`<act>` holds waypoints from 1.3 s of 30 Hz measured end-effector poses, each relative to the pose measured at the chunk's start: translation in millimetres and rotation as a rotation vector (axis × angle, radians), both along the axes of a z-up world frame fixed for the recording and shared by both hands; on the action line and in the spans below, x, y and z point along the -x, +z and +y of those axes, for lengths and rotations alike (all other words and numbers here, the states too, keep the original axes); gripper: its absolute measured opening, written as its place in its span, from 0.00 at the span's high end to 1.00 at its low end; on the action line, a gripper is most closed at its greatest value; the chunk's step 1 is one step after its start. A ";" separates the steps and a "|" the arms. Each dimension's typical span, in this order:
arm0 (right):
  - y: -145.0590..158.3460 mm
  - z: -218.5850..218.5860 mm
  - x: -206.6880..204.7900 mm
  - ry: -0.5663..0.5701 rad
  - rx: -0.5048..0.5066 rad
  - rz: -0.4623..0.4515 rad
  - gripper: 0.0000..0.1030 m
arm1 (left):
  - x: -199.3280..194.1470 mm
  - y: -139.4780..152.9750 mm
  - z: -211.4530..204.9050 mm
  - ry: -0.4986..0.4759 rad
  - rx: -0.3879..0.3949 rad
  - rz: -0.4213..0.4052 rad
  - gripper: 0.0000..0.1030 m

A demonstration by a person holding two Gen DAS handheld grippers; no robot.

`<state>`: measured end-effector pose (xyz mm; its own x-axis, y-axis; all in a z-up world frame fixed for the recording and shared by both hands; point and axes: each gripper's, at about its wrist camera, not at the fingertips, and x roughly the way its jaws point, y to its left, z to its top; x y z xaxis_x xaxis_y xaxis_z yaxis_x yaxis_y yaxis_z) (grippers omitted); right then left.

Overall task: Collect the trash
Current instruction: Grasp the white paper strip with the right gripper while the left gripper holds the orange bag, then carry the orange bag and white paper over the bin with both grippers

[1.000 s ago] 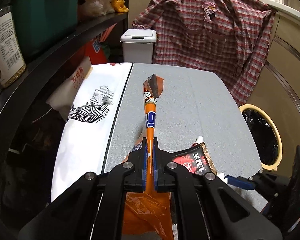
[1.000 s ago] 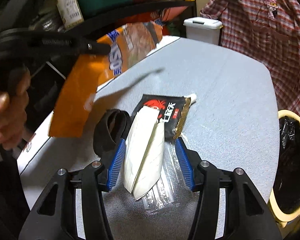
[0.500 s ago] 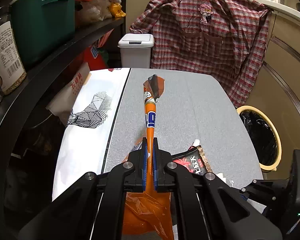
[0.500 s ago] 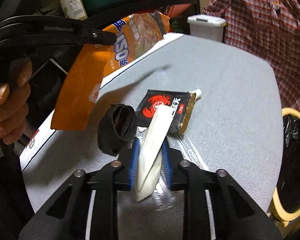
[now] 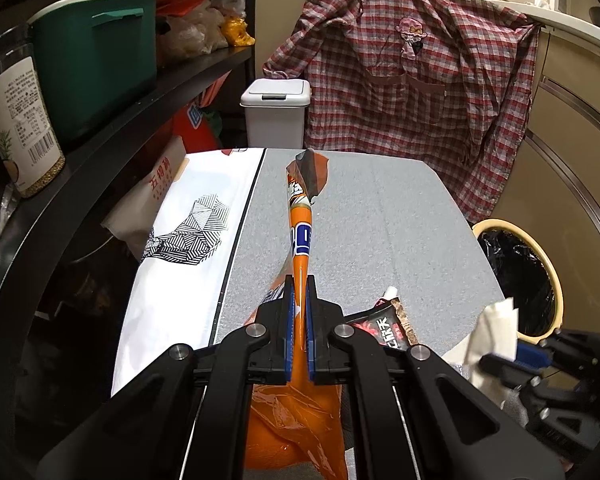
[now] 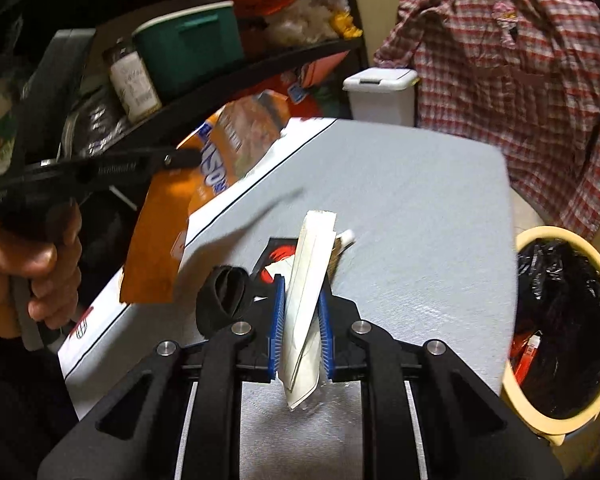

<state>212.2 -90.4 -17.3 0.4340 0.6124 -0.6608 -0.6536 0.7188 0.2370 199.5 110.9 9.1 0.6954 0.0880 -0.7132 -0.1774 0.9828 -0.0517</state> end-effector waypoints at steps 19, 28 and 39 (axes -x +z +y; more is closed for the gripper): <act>33.3 -59.3 -5.7 -0.175 -0.061 -0.091 0.84 | 13.8 17.8 -19.7 -0.032 0.008 -0.078 0.96; 47.9 -95.2 -9.7 -0.268 -0.082 -0.132 0.83 | 16.6 21.8 -29.0 -0.042 0.007 -0.090 0.96; 65.7 -138.8 -15.9 -0.379 -0.084 -0.166 0.83 | 24.2 29.5 -65.6 -0.129 -0.057 -0.109 0.96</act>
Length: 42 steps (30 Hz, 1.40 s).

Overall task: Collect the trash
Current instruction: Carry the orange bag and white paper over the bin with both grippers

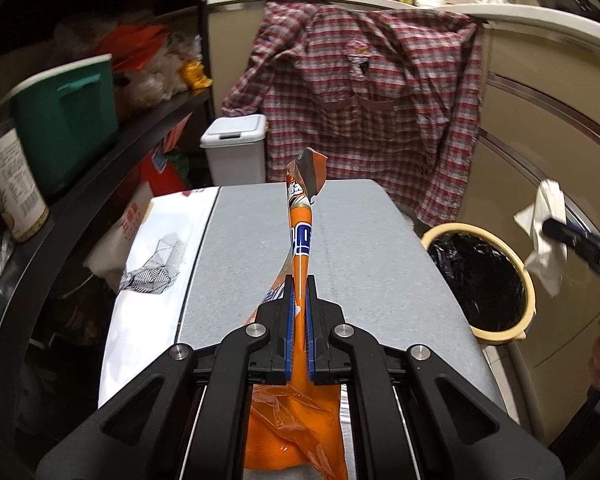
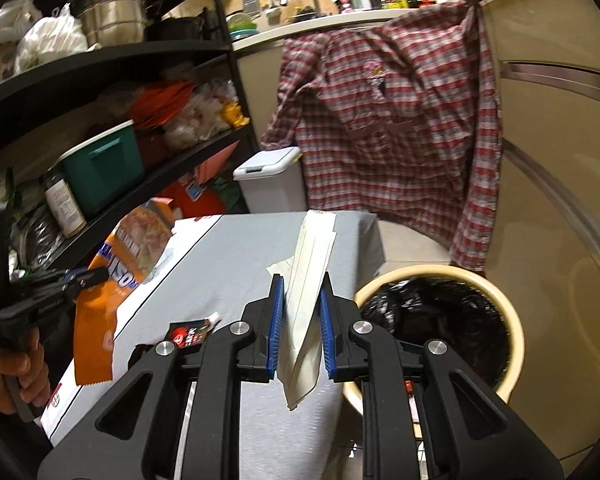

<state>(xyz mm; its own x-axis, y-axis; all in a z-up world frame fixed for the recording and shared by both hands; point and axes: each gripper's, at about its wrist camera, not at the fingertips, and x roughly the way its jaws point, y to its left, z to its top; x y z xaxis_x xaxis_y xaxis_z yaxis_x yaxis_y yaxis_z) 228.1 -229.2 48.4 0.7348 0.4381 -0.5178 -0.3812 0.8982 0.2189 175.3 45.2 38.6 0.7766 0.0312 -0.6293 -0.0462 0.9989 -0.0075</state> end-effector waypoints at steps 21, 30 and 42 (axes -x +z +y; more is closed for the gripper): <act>10.5 -95.6 -29.2 -0.207 0.061 -0.001 0.82 | -36.6 10.6 -98.7 -0.212 0.045 0.018 0.96; 4.9 -104.7 -36.3 -0.227 0.069 0.015 0.79 | -74.6 9.4 -151.2 -0.325 0.091 0.054 0.96; -1.5 -111.9 -47.1 -0.241 0.066 0.034 0.77 | -116.7 -5.3 -208.2 -0.423 0.140 0.109 0.96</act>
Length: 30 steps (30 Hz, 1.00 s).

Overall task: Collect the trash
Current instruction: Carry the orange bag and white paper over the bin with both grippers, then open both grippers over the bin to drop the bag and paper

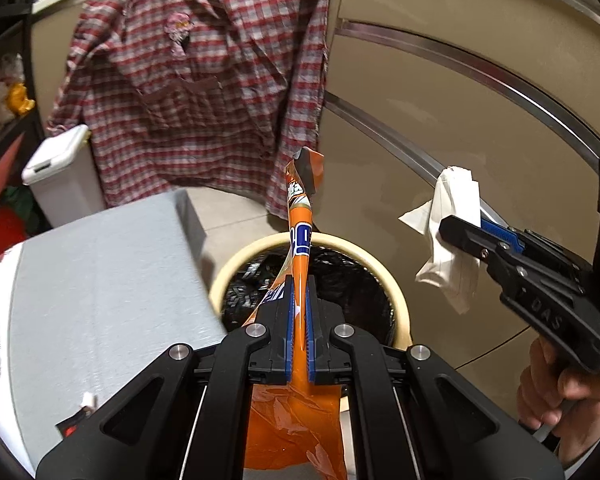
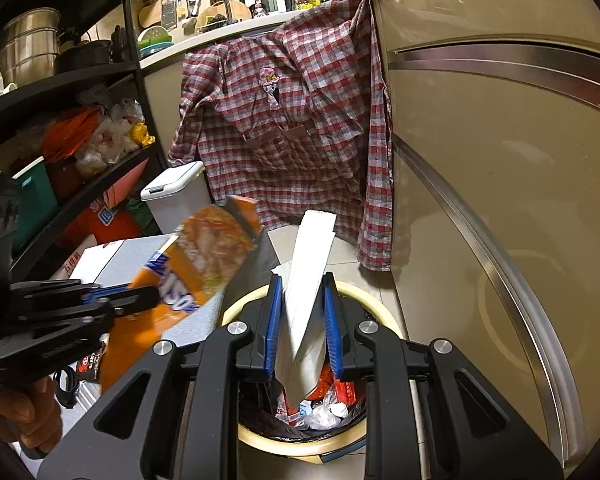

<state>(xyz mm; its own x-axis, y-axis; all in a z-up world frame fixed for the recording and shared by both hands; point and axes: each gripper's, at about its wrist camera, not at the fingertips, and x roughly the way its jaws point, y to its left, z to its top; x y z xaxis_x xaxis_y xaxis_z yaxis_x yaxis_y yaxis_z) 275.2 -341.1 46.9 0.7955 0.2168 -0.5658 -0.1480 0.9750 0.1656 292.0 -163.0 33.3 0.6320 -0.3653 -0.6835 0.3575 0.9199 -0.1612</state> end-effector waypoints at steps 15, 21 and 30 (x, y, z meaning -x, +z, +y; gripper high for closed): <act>-7.7 -4.2 -11.6 -0.013 -0.013 0.018 0.73 | -37.6 -15.2 -26.7 -0.030 0.008 0.046 0.96; -9.5 -6.8 -14.8 -0.028 -0.015 0.025 0.65 | -50.9 -21.0 -26.8 -0.016 0.013 0.078 0.86; -11.9 -10.9 -18.5 -0.035 -0.031 0.040 0.56 | -54.7 -20.7 -24.4 -0.008 0.023 0.083 0.73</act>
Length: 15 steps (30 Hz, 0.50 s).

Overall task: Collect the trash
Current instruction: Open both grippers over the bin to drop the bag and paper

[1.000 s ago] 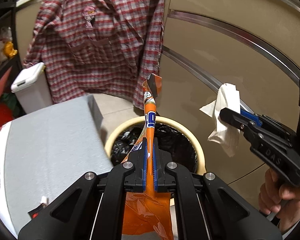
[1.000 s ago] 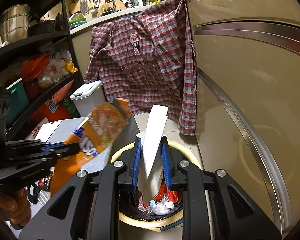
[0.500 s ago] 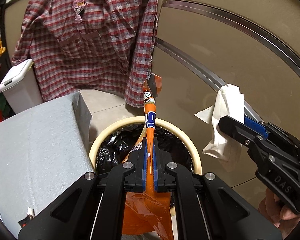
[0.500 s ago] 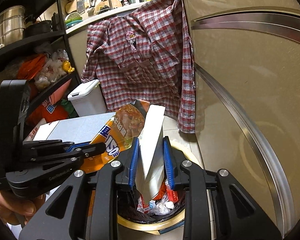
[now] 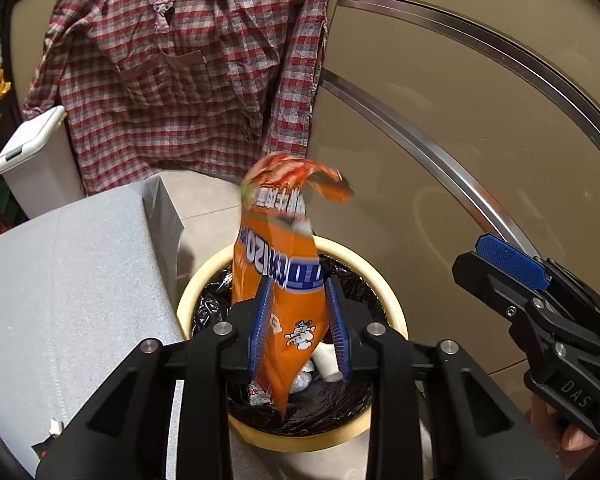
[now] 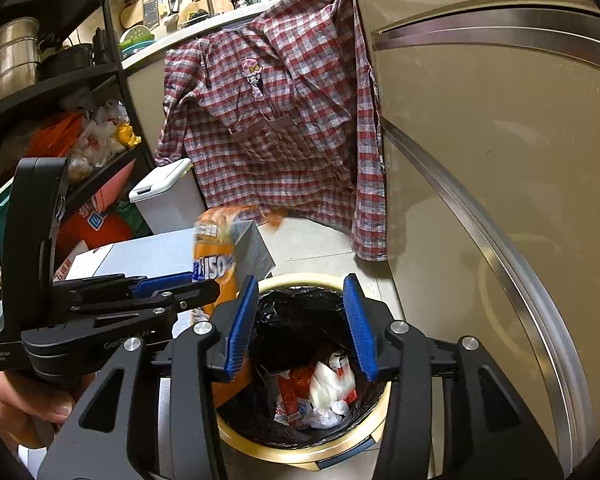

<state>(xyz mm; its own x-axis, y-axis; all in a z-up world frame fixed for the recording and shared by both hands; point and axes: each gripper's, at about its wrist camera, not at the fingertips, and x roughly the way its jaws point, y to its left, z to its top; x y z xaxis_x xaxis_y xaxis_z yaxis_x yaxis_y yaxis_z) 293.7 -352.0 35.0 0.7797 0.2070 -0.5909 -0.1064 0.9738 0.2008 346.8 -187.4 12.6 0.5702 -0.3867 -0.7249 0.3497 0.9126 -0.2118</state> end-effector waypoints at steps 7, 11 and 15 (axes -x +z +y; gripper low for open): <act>-0.1 -0.2 -0.1 -0.002 -0.003 -0.002 0.56 | 6.5 0.9 0.7 -0.016 0.004 0.000 0.73; 0.2 -0.8 0.1 -0.005 -0.003 -0.003 0.56 | 9.7 3.5 5.1 -0.014 0.003 -0.006 0.73; 1.9 -0.6 0.1 -0.005 -0.011 -0.004 0.56 | 16.0 9.4 13.5 -0.005 -0.003 -0.018 0.73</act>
